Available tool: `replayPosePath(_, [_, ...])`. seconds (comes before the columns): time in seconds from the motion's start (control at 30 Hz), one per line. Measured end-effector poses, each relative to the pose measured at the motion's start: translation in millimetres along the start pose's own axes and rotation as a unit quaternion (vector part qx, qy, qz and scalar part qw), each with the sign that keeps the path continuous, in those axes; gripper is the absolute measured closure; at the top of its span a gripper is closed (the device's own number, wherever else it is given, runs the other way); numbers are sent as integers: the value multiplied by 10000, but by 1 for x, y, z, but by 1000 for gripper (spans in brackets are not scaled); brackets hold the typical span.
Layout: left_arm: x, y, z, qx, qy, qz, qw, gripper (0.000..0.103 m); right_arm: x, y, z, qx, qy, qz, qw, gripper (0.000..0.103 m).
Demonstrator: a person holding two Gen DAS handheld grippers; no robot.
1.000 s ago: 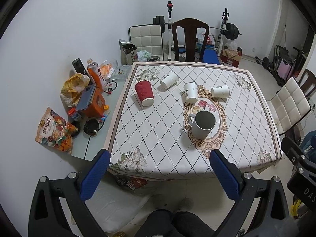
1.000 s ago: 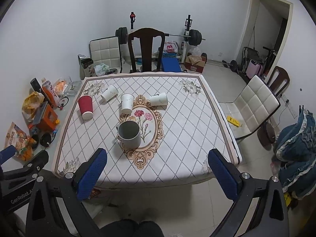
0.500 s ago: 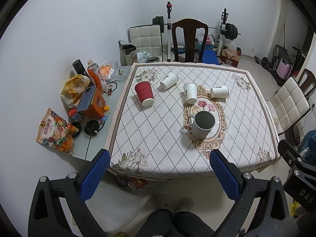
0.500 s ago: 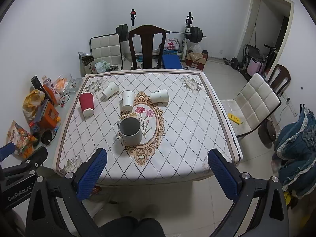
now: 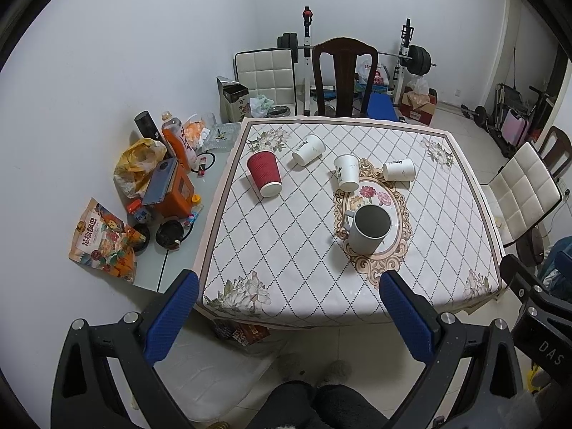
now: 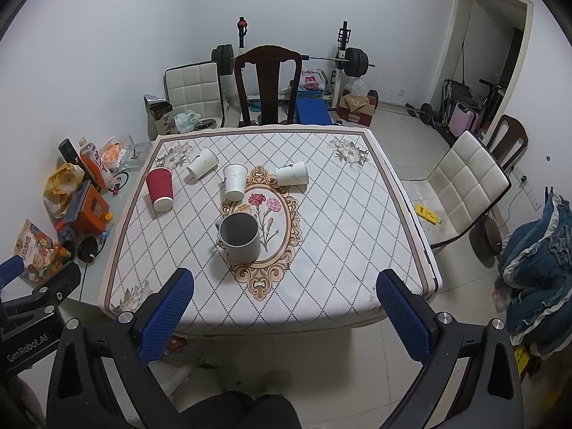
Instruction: Flip cup upright
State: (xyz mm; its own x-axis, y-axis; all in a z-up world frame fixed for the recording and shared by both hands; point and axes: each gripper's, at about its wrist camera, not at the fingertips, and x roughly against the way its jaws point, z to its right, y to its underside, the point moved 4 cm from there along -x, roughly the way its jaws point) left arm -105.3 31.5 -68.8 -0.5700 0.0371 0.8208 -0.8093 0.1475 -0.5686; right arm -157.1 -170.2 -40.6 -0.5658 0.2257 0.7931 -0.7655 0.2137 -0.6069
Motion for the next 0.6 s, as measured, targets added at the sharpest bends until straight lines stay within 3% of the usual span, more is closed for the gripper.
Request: replayPosePath(0.6, [1,-2,-2,10,9,0,10000,0,5,-4,-9,24,-50,-23,10000,0])
